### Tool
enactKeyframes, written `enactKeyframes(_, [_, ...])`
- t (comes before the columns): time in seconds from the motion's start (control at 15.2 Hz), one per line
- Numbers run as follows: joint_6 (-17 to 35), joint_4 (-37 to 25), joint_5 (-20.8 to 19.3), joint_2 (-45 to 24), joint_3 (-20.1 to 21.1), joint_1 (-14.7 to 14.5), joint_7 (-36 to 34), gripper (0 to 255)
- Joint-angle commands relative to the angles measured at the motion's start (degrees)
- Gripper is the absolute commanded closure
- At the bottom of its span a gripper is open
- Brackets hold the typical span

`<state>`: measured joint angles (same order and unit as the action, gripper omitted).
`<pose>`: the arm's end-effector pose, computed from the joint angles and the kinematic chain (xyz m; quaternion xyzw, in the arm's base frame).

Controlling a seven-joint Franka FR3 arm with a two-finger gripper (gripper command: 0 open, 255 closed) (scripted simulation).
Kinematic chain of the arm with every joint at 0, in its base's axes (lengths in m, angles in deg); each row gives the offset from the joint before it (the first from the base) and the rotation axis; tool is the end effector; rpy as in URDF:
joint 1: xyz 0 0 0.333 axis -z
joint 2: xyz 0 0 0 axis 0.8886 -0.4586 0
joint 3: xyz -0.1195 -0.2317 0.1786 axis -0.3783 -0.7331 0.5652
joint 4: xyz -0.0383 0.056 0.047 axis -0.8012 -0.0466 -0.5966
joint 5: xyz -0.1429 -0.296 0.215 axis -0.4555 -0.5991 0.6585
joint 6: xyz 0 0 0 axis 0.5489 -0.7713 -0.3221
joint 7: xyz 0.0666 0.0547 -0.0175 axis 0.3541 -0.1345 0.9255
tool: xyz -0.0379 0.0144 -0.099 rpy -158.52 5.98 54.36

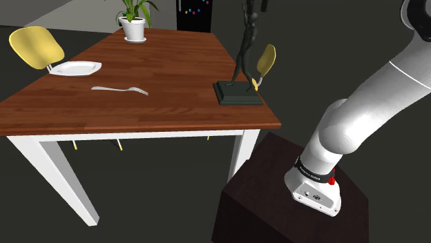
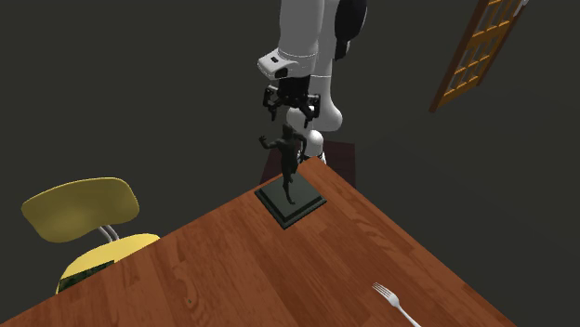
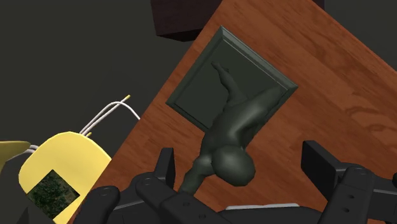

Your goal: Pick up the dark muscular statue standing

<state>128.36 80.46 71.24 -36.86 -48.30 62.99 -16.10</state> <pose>0.4001 -0.0345 0.7462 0.9979 -0.0400 -0.0168 0.0481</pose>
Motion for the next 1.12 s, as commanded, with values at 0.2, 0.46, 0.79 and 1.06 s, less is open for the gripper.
enactKeyframes(0.2, [-0.8,-3.3,-0.2,-2.5,-0.3,0.1,1.1,0])
enactKeyframes(0.46, [2.6,2.1,-0.2,-0.6,-0.4,0.1,0.7,0])
enactKeyframes(0.79, [3.1,2.9,-0.2,-0.3,-0.4,0.1,0.7,255])
enactKeyframes(1.06, [3.1,2.8,-0.2,-0.3,-0.4,0.1,0.7,255])
